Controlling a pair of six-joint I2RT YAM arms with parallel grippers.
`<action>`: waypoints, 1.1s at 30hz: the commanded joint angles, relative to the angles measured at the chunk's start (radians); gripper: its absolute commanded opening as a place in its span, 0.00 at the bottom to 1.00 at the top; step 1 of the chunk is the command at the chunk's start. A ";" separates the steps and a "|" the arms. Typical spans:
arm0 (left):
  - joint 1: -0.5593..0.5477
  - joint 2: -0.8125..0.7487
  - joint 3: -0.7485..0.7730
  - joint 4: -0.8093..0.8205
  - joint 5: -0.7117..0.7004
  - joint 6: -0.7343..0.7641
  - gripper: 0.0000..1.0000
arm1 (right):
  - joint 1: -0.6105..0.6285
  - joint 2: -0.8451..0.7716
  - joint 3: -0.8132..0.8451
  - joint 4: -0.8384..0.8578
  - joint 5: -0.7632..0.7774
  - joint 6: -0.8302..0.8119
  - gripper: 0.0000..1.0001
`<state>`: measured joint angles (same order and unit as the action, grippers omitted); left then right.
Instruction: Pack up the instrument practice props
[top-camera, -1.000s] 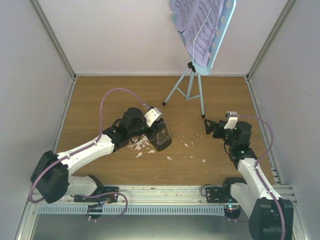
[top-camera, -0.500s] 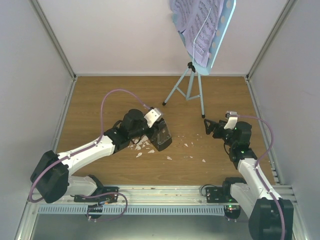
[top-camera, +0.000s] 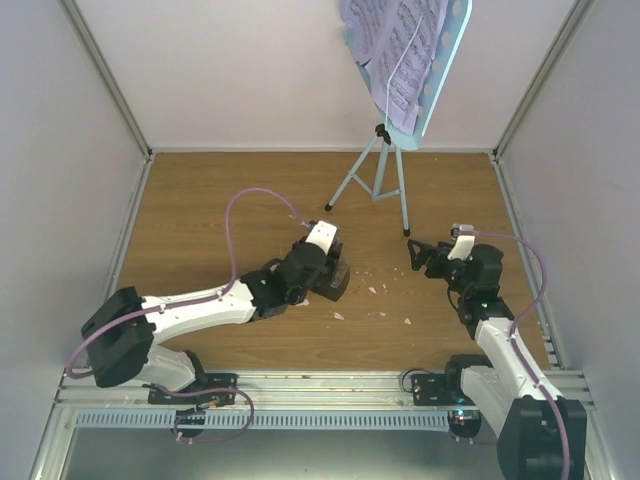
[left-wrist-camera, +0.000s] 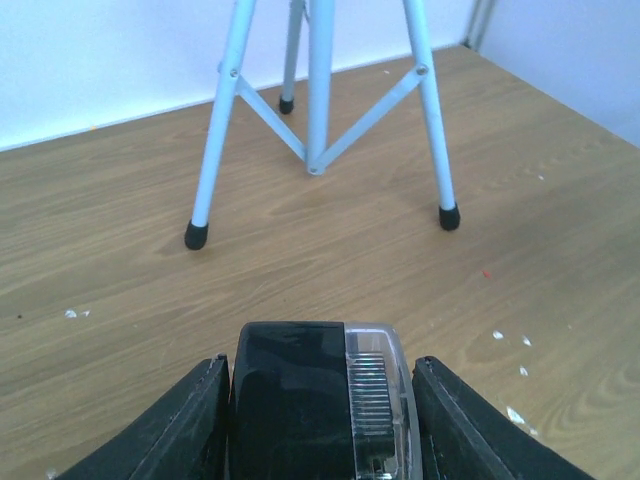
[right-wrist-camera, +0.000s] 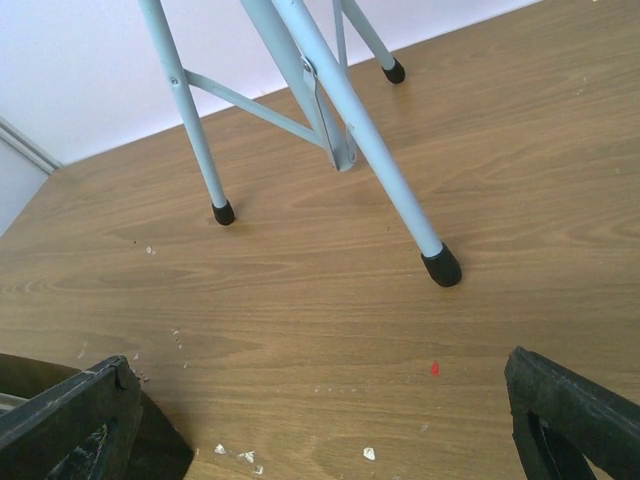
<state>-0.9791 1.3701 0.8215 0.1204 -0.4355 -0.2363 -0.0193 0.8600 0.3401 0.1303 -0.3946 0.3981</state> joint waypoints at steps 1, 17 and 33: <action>-0.055 0.083 0.071 -0.066 -0.181 -0.155 0.35 | -0.009 -0.018 -0.011 -0.002 0.010 -0.006 1.00; -0.015 -0.072 0.078 -0.109 0.170 -0.127 0.99 | 0.274 -0.074 -0.065 0.068 0.130 -0.018 0.99; 0.416 -0.132 0.280 -0.389 0.782 0.046 0.99 | 0.758 0.249 -0.051 0.237 0.367 -0.018 0.98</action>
<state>-0.5808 1.2778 1.0805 -0.2428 0.3054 -0.2604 0.6811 1.0332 0.2424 0.3088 -0.0753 0.4335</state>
